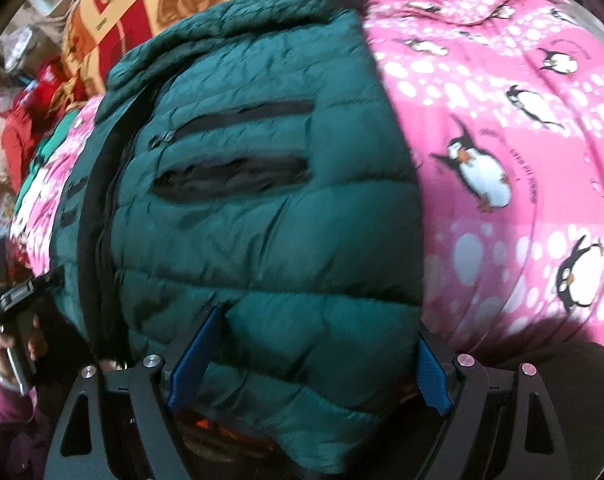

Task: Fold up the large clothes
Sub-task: 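Move both tools to the jacket hem beside the zipper pockets, then grasp the hem with both tools and lift it toward the collar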

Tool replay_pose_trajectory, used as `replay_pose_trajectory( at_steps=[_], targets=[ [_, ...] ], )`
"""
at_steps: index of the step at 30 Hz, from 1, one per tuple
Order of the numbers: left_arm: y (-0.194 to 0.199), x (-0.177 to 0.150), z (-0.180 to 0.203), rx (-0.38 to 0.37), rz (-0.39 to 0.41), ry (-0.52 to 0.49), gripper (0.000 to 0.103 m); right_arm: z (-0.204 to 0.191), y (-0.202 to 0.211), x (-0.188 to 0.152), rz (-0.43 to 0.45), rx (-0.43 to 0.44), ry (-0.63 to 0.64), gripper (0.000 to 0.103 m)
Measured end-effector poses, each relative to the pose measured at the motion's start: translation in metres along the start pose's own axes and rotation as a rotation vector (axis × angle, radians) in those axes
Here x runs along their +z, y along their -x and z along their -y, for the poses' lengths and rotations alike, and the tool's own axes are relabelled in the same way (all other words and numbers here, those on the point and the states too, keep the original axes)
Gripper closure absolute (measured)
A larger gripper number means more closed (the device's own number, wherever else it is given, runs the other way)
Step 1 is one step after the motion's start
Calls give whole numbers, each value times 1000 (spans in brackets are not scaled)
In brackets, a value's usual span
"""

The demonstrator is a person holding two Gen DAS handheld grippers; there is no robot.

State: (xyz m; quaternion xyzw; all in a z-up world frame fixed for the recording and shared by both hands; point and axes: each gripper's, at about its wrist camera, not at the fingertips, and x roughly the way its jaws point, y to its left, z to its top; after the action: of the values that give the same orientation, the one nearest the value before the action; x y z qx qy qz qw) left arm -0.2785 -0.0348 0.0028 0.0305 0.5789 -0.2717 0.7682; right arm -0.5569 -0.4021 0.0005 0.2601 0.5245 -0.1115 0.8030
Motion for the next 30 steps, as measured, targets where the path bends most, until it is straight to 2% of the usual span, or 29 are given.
replay_pose_trajectory(
  at_steps=[5,6,7,9,16,17,18,19,20,21,22,23,24,30],
  targets=[
    [0,-2,0,-11,1,-7,10,-2,-5,-7,-47,63,12,18],
    [1,-3,0,-12,3,-3,11,-6,-3,-9,-35,57,47,21],
    [1,-4,0,-16,4,1,13,-10,-1,-11,-27,51,77,30],
    [2,-5,2,-12,6,3,16,-14,3,-14,-15,36,119,39],
    [1,-6,10,10,21,0,16,-8,8,-13,-26,41,133,43],
    [0,-6,10,10,23,2,16,-9,10,-14,-17,37,148,46],
    [0,-6,10,10,23,1,16,-8,13,-16,-3,31,164,54],
    [0,-8,11,11,24,-5,19,-7,16,-18,7,24,175,61],
    [2,-9,12,8,27,-19,37,-8,17,-18,16,20,182,64],
    [5,-10,14,12,36,-35,56,-8,18,-18,31,17,182,71],
    [11,-12,17,44,62,-54,64,-12,18,-17,42,19,181,76],
    [15,-13,20,59,79,-65,78,-11,20,-16,51,22,179,78],
    [21,-13,23,68,97,-73,86,-12,21,-15,56,25,176,80],
    [57,4,33,56,193,-84,91,-21,61,5,184,101,196,82]
  ],
)
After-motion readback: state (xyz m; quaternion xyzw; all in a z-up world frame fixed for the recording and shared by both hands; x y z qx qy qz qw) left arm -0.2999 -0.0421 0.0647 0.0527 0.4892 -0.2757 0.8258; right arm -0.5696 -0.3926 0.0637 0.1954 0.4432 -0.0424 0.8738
